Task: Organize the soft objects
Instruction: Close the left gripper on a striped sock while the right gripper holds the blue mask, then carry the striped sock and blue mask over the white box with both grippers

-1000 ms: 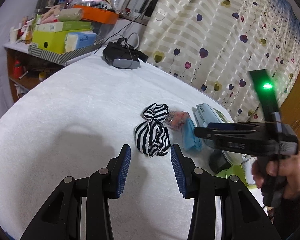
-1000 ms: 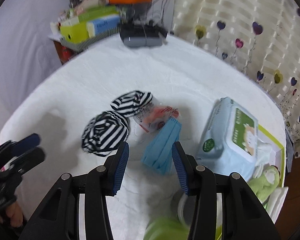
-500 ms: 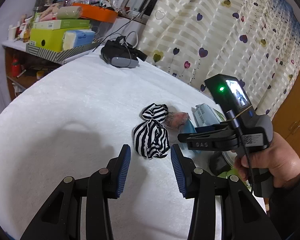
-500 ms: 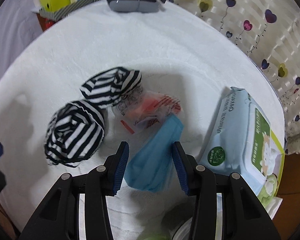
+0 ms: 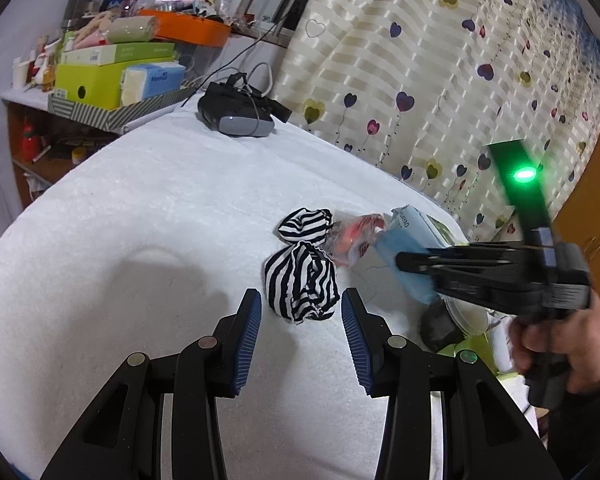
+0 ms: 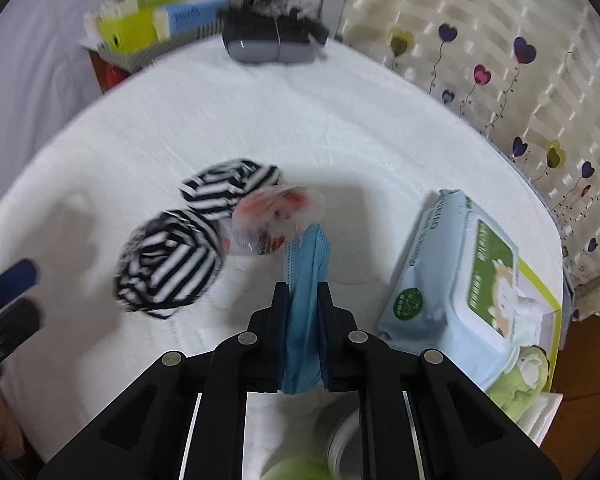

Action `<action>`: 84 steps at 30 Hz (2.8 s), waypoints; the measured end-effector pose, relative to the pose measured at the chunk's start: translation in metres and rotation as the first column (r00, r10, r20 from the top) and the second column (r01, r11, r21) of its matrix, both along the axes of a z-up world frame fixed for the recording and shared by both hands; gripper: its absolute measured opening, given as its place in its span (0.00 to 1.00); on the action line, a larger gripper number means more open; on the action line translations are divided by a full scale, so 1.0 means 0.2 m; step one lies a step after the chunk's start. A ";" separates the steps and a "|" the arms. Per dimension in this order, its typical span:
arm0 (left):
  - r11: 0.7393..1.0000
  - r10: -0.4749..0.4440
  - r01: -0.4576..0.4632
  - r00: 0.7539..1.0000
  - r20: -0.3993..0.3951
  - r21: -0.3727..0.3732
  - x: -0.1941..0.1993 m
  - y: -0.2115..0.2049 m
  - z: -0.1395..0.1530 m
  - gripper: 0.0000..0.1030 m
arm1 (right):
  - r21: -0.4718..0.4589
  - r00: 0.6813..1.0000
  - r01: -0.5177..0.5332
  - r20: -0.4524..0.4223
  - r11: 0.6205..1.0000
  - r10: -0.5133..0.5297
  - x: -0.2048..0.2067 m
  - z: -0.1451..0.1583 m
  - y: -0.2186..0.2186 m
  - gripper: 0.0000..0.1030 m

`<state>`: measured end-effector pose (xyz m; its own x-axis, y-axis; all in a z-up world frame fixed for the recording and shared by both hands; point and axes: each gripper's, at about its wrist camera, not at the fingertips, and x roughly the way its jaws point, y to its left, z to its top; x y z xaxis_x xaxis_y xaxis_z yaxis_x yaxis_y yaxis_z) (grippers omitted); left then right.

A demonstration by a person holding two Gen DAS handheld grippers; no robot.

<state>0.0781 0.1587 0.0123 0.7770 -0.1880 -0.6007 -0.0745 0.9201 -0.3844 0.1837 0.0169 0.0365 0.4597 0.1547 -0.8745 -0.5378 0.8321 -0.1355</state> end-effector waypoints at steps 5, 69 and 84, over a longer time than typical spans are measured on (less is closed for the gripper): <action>0.999 -0.034 0.035 0.999 -0.028 0.033 0.10 -0.04 -0.01 0.43 | 0.093 1.000 -0.011 0.023 0.996 0.009 -0.08 0.06 -0.05 0.13; 0.971 -0.226 0.212 0.964 0.143 0.107 -0.23 -0.55 0.32 0.12 | 0.450 0.978 -0.014 0.191 0.893 -0.081 -0.68 0.39 -0.61 0.13; 0.961 -0.269 0.254 0.951 0.152 0.111 -0.24 -0.65 0.35 0.12 | 0.460 0.972 0.014 0.202 0.888 -0.120 -0.72 0.40 -0.70 0.13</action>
